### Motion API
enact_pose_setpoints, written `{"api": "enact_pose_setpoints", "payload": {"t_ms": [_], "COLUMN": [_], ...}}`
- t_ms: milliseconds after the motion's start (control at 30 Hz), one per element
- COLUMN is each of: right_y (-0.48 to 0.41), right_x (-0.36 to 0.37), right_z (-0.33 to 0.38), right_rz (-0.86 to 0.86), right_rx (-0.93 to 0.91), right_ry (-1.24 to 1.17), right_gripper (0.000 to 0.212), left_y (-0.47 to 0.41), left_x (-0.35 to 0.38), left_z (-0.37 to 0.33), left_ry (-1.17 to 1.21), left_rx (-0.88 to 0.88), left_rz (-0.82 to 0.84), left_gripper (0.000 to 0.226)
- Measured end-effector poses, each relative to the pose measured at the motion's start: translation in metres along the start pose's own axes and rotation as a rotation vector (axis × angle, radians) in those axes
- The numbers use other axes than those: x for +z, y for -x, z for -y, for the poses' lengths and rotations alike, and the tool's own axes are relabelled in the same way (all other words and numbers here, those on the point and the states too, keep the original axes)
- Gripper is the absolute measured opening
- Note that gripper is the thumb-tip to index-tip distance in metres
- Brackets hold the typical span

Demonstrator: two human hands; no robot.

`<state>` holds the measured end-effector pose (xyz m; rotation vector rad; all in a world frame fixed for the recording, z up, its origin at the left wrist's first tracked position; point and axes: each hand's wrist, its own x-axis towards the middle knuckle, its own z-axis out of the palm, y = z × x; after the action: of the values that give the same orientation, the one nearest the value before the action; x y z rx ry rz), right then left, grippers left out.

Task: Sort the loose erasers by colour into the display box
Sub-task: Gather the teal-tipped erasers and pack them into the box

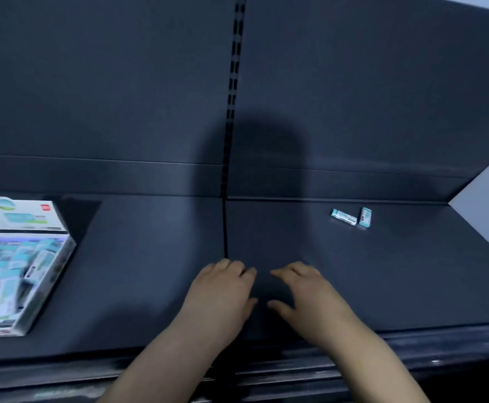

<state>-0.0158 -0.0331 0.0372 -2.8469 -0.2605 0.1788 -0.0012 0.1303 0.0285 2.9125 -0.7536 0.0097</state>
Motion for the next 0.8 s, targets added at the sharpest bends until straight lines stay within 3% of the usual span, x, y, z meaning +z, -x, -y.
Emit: {"api": "enact_pose_setpoints", "payload": {"t_ms": [533,800], "right_y": [-0.007,-0.028], "right_x": [0.009,-0.023], "right_z": [-0.028,-0.111], "right_rz": [-0.065,-0.103], "right_rx": [0.129,0.200], "right_ry": [-0.088,-0.109], "right_gripper": [0.054,0.042], "left_y": [-0.035,-0.068], "left_x": [0.006,0.014], "left_z": [0.006,-0.034], "left_ry": [-0.008,-0.038], "left_rx": [0.044,-0.002], "left_rz": [0.022,0.031], "left_gripper": [0.054,0.054]}}
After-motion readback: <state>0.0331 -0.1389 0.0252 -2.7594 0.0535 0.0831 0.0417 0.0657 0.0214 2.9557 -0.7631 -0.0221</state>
